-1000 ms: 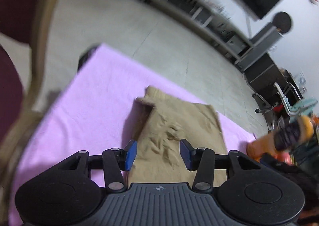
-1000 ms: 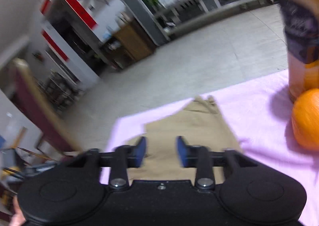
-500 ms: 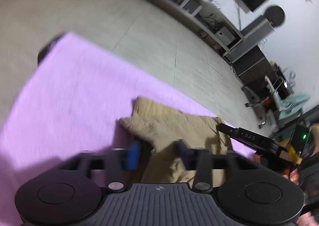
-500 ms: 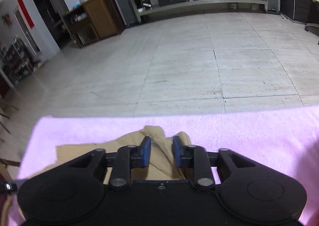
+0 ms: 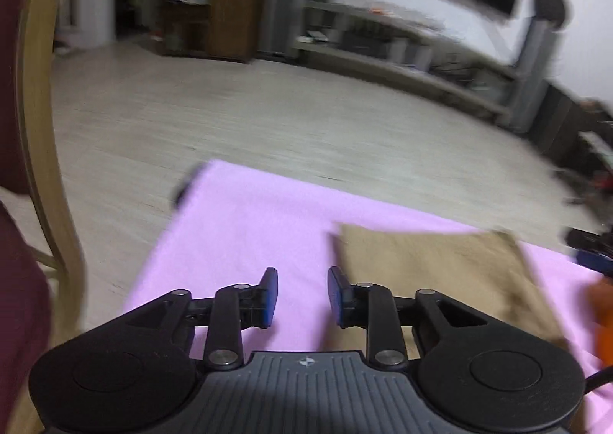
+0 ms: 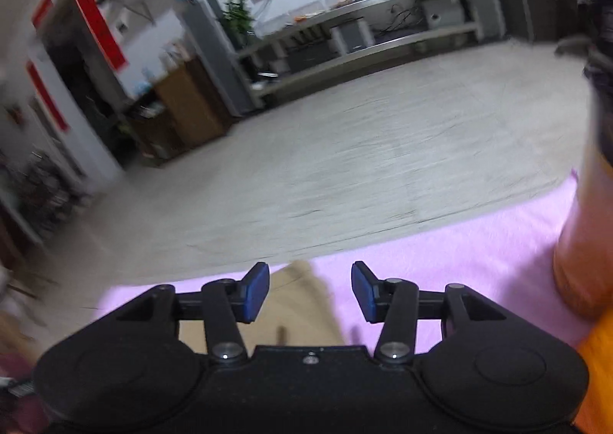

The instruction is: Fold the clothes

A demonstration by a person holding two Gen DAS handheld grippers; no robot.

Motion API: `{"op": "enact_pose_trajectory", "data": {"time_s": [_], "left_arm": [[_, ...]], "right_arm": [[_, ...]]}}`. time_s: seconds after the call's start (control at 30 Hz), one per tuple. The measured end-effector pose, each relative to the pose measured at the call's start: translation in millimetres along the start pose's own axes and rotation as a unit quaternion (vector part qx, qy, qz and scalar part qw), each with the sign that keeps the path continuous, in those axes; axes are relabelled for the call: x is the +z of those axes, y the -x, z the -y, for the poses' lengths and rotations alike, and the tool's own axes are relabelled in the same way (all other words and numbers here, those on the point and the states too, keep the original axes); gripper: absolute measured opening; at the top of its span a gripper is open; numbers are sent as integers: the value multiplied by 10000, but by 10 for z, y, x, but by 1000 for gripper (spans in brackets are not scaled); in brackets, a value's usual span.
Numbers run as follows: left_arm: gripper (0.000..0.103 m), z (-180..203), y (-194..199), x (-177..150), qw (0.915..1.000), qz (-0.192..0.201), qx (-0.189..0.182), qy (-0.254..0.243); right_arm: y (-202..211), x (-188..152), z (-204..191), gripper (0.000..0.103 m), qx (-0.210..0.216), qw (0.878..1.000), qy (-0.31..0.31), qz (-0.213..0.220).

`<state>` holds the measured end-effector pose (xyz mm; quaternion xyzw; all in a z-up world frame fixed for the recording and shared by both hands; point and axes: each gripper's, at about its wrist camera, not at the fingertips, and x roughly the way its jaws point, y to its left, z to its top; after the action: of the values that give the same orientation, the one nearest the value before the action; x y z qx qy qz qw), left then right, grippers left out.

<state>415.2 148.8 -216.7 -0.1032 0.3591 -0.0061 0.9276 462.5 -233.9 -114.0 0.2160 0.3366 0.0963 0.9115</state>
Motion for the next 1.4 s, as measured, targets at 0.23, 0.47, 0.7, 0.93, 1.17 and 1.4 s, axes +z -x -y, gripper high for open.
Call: {"op": "enact_pose_trajectory", "data": {"time_s": [0.23, 0.47, 0.7, 0.93, 1.17, 1.4], "left_arm": [[29, 577, -287, -311, 9969, 33, -176, -763], [14, 245, -770, -198, 9976, -494, 353, 324], [31, 138, 106, -122, 9966, -391, 695, 201], [37, 48, 1670, -558, 9974, -283, 440, -487], [34, 130, 2303, -1677, 9968, -688, -67, -392], [29, 527, 1788, -2062, 9925, -359, 534, -1040]], "right_arm": [[-193, -603, 203, 25, 1885, 9490, -1766, -1807], [-635, -712, 718, 0, 1310, 9553, -2433, -1050], [425, -469, 735, 13, 220, 9823, -1858, 110], [2116, -604, 370, 25, 812, 9874, -1351, -146], [3036, -1439, 221, 42, 640, 9869, -1126, -963], [2603, -2226, -208, 22, 500, 9889, -218, -1381]]}}
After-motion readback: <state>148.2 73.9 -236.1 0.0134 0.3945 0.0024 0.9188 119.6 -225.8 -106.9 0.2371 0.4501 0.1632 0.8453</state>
